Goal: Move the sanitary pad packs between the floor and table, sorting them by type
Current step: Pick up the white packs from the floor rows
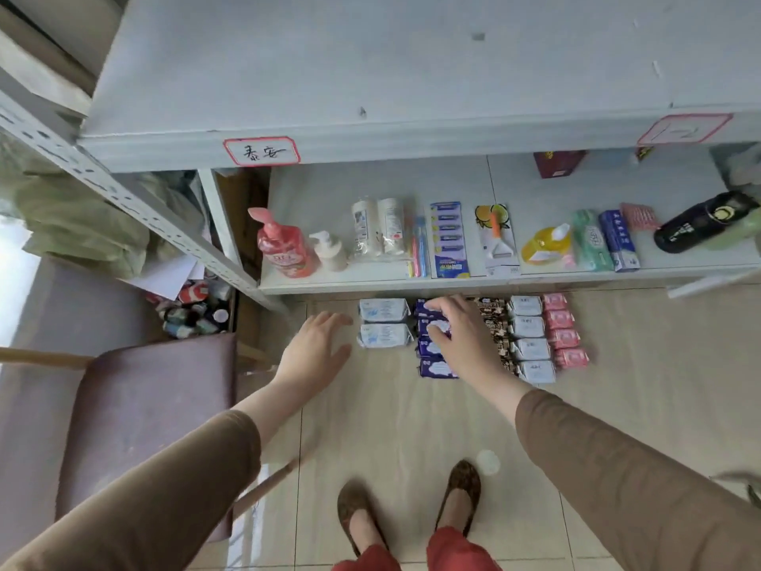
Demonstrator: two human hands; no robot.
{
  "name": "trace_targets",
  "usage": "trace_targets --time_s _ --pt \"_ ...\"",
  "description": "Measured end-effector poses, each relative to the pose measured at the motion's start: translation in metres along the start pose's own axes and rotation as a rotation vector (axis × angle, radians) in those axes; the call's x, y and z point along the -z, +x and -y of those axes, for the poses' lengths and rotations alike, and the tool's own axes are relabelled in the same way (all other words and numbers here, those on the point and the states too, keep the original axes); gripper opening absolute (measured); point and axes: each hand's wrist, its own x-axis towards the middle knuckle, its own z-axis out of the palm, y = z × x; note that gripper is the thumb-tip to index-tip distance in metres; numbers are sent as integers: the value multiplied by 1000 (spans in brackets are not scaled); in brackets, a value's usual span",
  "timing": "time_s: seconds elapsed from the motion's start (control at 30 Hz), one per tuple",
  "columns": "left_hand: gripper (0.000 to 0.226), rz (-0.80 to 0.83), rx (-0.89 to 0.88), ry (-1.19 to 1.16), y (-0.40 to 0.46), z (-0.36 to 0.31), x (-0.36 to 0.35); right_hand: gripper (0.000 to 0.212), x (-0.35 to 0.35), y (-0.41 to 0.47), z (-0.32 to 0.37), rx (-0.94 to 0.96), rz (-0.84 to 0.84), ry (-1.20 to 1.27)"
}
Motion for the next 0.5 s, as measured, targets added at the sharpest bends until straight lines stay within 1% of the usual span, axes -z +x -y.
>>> trace_targets --time_s 0.1,0.2,0.37,0.5 --pt "42 53 70 -1 7 28 -56 36 -52 2 -40 -60 75 -9" --pt "46 88 124 -3 25 58 -114 44 -104 11 -85 -80 158 -46" --pt "56 78 198 -29 72 112 -207 65 -189 36 -159 -110 233 -57" --pt "67 66 255 -21 119 150 -269 79 -254 65 -208 -113 280 -96"
